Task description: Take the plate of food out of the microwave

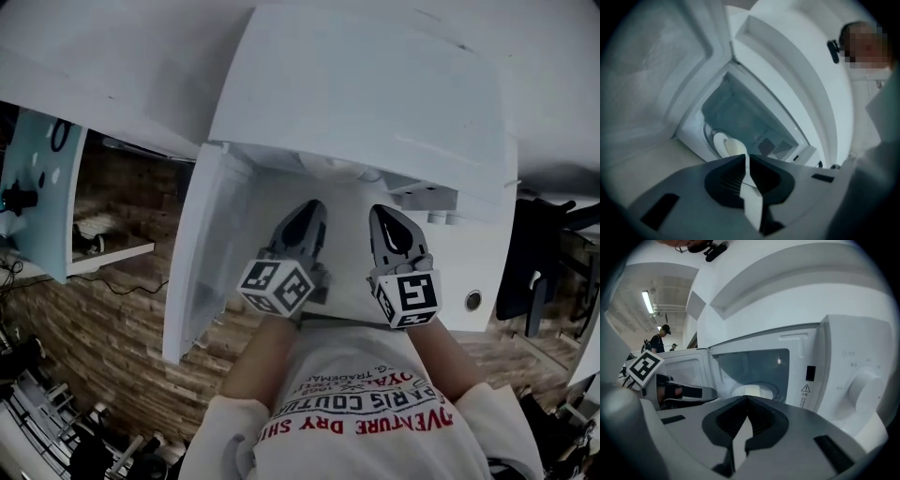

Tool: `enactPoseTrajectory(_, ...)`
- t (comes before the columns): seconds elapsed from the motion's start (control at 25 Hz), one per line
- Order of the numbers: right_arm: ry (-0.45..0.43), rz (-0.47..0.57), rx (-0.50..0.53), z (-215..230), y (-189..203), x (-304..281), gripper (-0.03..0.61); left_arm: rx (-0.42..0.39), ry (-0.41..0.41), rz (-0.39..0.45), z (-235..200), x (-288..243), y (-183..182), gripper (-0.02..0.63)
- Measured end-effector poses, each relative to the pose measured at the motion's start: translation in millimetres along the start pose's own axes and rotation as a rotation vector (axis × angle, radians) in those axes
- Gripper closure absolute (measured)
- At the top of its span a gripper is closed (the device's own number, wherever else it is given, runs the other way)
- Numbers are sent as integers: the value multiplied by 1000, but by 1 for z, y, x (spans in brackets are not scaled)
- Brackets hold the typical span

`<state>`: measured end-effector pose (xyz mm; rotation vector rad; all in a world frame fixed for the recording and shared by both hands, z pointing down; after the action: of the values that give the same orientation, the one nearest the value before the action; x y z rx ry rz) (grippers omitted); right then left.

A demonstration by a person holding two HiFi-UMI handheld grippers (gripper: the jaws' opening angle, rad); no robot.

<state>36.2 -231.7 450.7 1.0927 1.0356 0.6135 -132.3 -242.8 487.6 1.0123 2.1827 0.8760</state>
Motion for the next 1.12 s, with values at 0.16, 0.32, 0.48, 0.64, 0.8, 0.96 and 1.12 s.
enactPoseTrajectory(0.16,29,-29,-6,9,6,-9,575,206,-21,-14,-26,-18,13,572)
enactPoseTrajectory(0.32,49,-46,-9,15,12,-11,575,302,-14,-29,-36,-35,22,535)
enactPoseTrajectory(0.48,48,-71,-10,15,17,-15,575,410,27,-8,-39,-54,23,486)
enactPoseTrajectory(0.64,53,-73,11,16,19,-17,575,532,25,1,-43,-65,24,480)
enactPoseTrajectory(0.8,44,-106,9,16,22,-16,575,640,35,16,-47,-68,24,482)
enactPoseTrajectory(0.96,31,-112,7,12,23,-12,575,728,-3,17,-50,-71,26,483)
enactPoseTrajectory(1.12,20,-148,-1,13,29,-8,575,758,-32,8,-50,-73,28,560)
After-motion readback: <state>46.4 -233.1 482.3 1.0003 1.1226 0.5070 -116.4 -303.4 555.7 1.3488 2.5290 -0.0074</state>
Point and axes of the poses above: the fingertips, and each gripper's own axes: x backward along the fingers, z to its right, y out of its underside, the point moved 7 cm from there along x, backward along the fingers, and after that the axes turned 2 degrees about -x, right-handed, at the moved point
